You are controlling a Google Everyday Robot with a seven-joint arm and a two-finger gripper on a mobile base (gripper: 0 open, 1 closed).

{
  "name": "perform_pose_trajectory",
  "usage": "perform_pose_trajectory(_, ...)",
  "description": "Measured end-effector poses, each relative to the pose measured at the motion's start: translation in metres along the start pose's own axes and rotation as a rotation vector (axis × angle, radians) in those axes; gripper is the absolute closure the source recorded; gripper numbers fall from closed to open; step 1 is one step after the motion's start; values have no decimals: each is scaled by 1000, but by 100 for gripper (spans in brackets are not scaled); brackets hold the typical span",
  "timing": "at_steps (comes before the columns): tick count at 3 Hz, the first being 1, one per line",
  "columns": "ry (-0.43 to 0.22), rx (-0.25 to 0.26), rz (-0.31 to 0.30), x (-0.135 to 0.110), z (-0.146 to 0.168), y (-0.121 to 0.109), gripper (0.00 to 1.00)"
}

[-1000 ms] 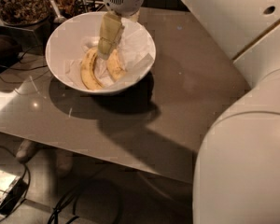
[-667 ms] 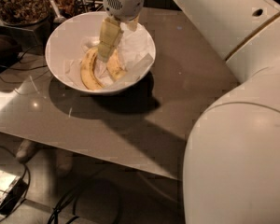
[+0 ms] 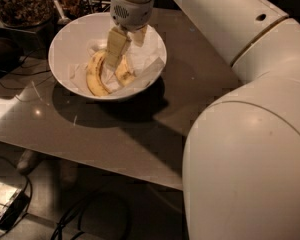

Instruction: Pick banana from white bowl

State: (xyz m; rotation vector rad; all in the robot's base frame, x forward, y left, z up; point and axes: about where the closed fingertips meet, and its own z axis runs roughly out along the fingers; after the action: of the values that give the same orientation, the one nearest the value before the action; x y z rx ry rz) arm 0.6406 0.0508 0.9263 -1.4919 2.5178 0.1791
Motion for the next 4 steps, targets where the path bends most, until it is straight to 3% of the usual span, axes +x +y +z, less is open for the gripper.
perform_pose_trajectory(2,15,-41,-8,-7,17,4,26)
perform_pose_trajectory(4,26,-102,38,10,35,2,28)
